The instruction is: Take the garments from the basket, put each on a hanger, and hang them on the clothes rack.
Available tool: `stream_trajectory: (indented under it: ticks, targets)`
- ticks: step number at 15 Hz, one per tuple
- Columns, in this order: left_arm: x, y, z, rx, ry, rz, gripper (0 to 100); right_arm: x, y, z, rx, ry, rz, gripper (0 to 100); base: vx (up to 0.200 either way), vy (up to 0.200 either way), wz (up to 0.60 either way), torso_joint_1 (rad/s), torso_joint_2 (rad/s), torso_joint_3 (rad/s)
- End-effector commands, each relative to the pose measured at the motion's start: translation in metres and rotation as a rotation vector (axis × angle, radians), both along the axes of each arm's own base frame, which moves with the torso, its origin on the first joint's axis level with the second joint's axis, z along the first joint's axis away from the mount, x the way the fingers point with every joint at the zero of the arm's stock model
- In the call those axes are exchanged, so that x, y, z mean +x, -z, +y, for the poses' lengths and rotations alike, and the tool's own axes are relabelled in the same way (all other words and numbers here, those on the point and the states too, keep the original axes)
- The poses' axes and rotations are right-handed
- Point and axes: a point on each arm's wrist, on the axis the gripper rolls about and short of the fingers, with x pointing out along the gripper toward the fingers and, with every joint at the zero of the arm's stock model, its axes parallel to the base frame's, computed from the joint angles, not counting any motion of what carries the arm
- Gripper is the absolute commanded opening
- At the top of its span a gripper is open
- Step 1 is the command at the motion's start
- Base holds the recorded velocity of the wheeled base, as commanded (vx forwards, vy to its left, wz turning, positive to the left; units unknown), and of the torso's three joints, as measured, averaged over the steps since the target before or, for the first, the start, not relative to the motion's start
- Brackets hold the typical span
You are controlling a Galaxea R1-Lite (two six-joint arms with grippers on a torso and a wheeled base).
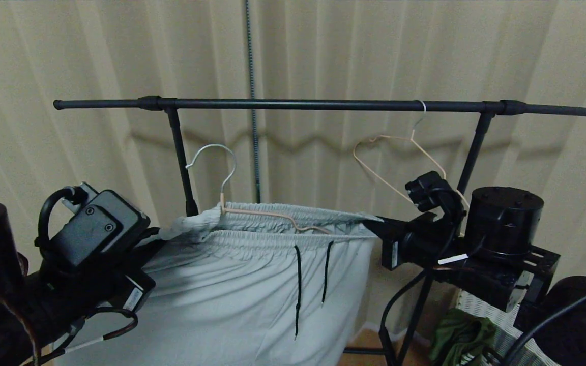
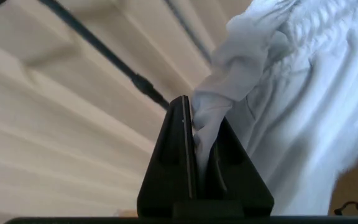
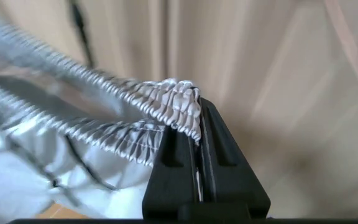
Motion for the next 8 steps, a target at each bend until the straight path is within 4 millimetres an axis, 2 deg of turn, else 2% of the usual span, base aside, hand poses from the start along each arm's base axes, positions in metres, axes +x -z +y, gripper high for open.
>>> stream_trajectory:
  ticks: [1, 3, 6, 7, 8]
  targets:
    - [0.004, 0.001, -0.003, -0.057, -0.041, 0.018, 0, -0.026, 0.0, 0.016, -0.02, -0.098, -0.003, 0, 0.0, 0.0, 0.0, 0.0, 0.0, 0.0]
    - [0.004, -0.001, -0.006, -0.139, -0.056, 0.031, 0, -0.046, 0.0, 0.026, -0.047, -0.177, -0.014, 0, 0.0, 0.0, 0.0, 0.0, 0.0, 0.0]
    - [0.003, 0.0, -0.005, -0.161, -0.066, 0.038, 0, -0.058, 0.001, 0.033, -0.084, -0.235, -0.036, 0, 0.0, 0.0, 0.0, 0.0, 0.0, 0.0]
    - [0.003, 0.001, -0.005, -0.161, -0.064, 0.04, 0, -0.059, 0.0, 0.032, -0.089, -0.236, -0.044, 100, 0.0, 0.0, 0.0, 0.0, 0.0, 0.0]
    - [0.003, 0.001, -0.006, -0.16, -0.058, 0.04, 0, -0.059, 0.0, 0.032, -0.094, -0.236, -0.046, 100, 0.0, 0.0, 0.0, 0.0, 0.0, 0.0]
